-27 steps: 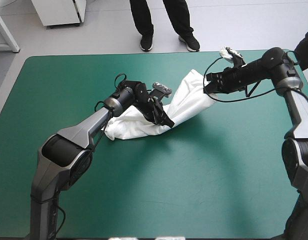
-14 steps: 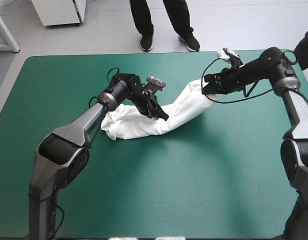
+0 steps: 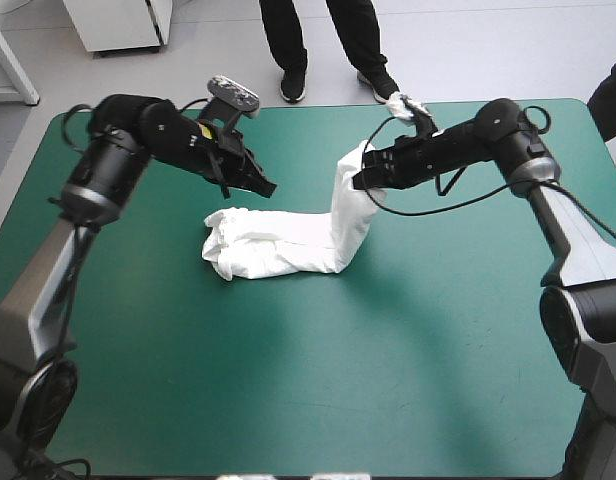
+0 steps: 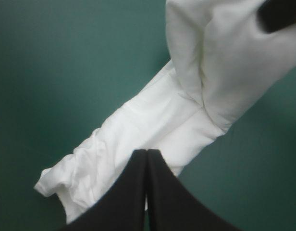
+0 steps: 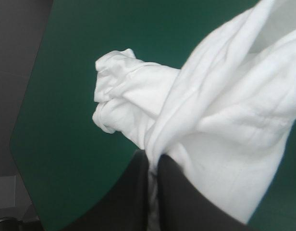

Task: Fold the cloth

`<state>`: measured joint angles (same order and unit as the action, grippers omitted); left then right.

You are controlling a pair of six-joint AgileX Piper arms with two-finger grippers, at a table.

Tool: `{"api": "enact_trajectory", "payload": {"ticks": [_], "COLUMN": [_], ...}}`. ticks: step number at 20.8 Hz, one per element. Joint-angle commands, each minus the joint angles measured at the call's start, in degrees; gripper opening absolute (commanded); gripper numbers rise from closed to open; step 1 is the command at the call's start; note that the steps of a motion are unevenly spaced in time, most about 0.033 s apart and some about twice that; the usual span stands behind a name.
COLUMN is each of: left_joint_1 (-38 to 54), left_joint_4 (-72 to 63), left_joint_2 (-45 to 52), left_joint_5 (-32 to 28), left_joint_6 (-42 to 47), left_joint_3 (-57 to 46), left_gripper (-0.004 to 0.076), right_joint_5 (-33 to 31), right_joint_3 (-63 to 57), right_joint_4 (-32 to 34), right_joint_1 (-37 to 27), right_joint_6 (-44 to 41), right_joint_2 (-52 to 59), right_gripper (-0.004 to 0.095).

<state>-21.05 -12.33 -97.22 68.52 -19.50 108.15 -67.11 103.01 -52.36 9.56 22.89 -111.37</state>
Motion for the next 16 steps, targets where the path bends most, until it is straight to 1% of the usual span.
{"api": "enact_trajectory", "payload": {"ticks": [1, 3, 4, 5, 6, 8, 9, 11, 12, 13, 14, 15, 16], "left_joint_1": [0.19, 0.19, 0.19, 0.19, 0.19, 0.19, 0.19, 0.19, 0.19, 0.19, 0.19, 0.19, 0.19], "left_joint_4": [1.26, 1.75, 1.61, 1.72, 1.95, 3.48, 4.06, 5.76, 6.04, 6.04, 6.04, 6.04, 6.04], "left_joint_2": [8.96, 12.0, 15.11, 16.5, 18.83, 21.23, 21.77, 23.16, 23.26, 23.26, 23.26, 23.26, 23.26], "left_joint_5": [0.09, 0.64, 0.64, 0.64, 0.69, 1.17, 1.29, 1.43, 1.54, 1.82, 1.81, 1.81, 1.81], "left_joint_6": [0.74, 1.71, 2.0, 2.0, 2.0, 2.69, 3.14, 3.84, 3.96, 3.96, 3.96, 3.96, 3.96], "left_joint_3": [1.99, 1.99, 1.99, 1.99, 1.99, 1.99, 1.99, 1.99, 1.99, 1.99, 1.99, 1.99, 1.99], "left_gripper": [-0.001, -0.001, -0.001, -0.001, -0.001, -0.001, -0.001, -0.001, -0.001, -0.001, -0.001, -0.001, -0.001], "right_joint_5": [4.64, 8.15, 11.17, 12.14, 14.22, 16.47, 16.58, 14.54, 13.91, 12.61, 11.84, 9.2, 8.18], "right_joint_3": [1.87, 1.87, 1.87, 1.87, 1.87, 1.87, 1.87, 2.53, 2.53, 2.53, 2.69, 3.73, 4.54], "right_joint_4": [-4.4, -4.3, -4.57, -4.84, -5.63, -7.28, -8.24, -13.41, -15.06, -16.75, -16.91, -16.91, -16.91], "right_joint_1": [4.65, 7.69, 10.36, 11.39, 13.76, 16.64, 17.44, 19.22, 19.72, 19.81, 19.81, 19.57, 19.57], "right_joint_6": [0.82, 0.82, 0.82, 0.82, 0.82, 2.6, 3.81, 8.69, 10.28, 12.17, 12.62, 13.52, 13.52], "right_joint_2": [3.45, 3.0, 2.1, 1.67, 0.35, -1.67, -2.28, -5.05, -5.7, -5.82, -5.82, -5.82, -5.82], "right_gripper": [-0.0008, -0.0008, -0.0009, -0.0009, -0.0009, -0.0004, 0.0003, 0.0107, 0.0176, 0.0278, 0.0339, 0.0444, 0.0496]}}
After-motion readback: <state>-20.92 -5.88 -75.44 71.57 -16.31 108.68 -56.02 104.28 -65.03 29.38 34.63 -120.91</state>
